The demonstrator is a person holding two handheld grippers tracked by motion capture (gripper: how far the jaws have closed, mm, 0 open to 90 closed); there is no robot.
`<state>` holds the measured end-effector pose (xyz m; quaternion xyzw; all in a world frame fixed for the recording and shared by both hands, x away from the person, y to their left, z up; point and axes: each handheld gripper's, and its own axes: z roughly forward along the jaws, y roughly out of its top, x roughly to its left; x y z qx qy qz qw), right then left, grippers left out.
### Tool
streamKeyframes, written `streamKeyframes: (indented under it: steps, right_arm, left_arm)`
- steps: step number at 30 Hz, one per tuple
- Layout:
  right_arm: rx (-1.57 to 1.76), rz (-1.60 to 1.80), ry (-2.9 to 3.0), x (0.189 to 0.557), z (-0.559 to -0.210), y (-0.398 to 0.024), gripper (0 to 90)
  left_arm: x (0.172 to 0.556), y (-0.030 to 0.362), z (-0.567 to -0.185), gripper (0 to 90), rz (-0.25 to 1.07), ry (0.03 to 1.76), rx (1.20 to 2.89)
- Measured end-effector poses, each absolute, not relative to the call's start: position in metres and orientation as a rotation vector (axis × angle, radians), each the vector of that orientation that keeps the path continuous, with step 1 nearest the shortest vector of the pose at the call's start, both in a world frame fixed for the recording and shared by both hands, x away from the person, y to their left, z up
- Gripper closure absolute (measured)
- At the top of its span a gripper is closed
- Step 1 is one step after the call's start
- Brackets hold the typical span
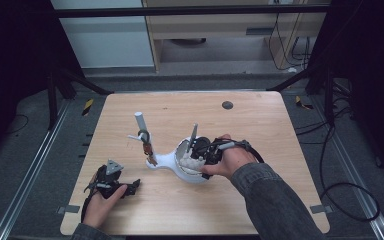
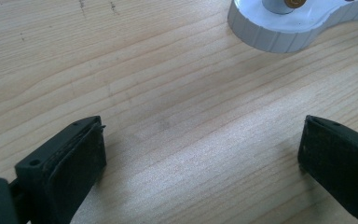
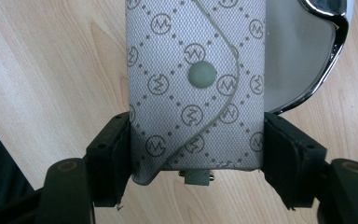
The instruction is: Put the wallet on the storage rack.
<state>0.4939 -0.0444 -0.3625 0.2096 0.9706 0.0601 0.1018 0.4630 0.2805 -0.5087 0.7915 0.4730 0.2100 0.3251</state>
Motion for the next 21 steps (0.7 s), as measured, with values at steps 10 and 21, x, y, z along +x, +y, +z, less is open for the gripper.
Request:
streamKeyframes:
  steps: [10, 21]
  right_arm:
    - [0.633, 0.154, 2.867, 0.498, -0.364, -0.044, 31.4]
    - [0.648, 0.144, 2.866, 0.505, -0.368, -0.041, 31.3]
  left_arm:
    - [0.463, 0.280, -0.509, 0.1, 0.550, 1.240, 2.075]
    - [0.463, 0.280, -0.509, 0.1, 0.551, 1.240, 2.075]
